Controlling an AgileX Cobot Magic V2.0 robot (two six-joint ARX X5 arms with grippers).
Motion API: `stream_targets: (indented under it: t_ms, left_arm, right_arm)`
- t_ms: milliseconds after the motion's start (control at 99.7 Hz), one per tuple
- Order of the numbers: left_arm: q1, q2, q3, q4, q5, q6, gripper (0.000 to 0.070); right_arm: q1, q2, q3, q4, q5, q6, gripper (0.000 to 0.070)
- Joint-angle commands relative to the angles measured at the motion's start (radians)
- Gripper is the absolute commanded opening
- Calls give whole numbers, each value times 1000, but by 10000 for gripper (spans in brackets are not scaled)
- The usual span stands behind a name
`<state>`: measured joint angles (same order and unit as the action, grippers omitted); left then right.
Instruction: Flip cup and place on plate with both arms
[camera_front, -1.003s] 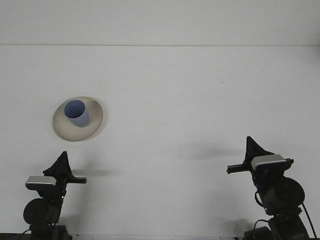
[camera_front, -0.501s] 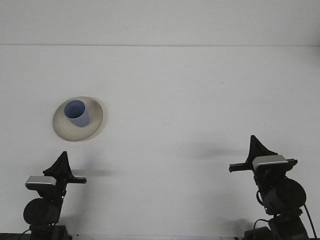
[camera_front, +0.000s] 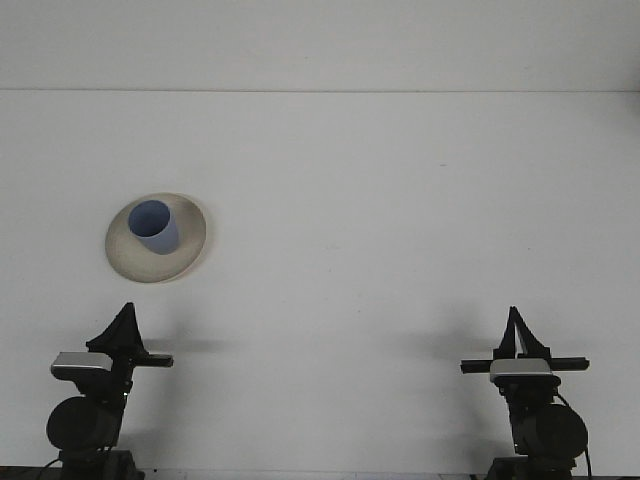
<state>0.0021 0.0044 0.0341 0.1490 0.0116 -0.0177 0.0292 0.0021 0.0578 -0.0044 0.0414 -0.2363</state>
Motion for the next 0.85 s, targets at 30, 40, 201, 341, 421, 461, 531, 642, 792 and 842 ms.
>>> stream_targets:
  t_ms: [30, 40, 201, 341, 421, 461, 531, 642, 792, 842]
  left_arm:
    - [-1, -1, -20, 11, -5, -6, 14]
    - [-1, -1, -20, 10, -5, -6, 14]
    - [0, 0, -19, 10, -5, -6, 14]
    - [-1, 0, -19, 9, -5, -6, 14]
    - [-1, 0, -19, 10, -5, -6, 14]
    - [0, 0, -19, 10, -5, -6, 14]
    - [-1, 0, -19, 10, -5, -6, 14]
    - [-1, 0, -19, 9, -5, -6, 14]
    - [-1, 0, -18, 10, -5, -6, 14]
    - [-1, 0, -18, 10, -5, -6, 14]
  right_arm:
    - [-6, -1, -44, 43, -15, -26, 0]
    - [-6, -1, -47, 39, -16, -24, 0]
    - [-7, -1, -45, 42, -15, -35, 0]
    - [-9, -1, -45, 74, -15, -29, 0]
    - [-9, -1, -45, 79, -15, -29, 0]
    - [-9, -1, -45, 79, -15, -29, 0]
    - [-9, -1, -45, 79, -15, -29, 0]
    - [-9, -1, -45, 79, -15, -29, 0]
    - [-9, -1, -45, 79, -15, -29, 0]
    - [-9, -1, -45, 79, -15, -29, 0]
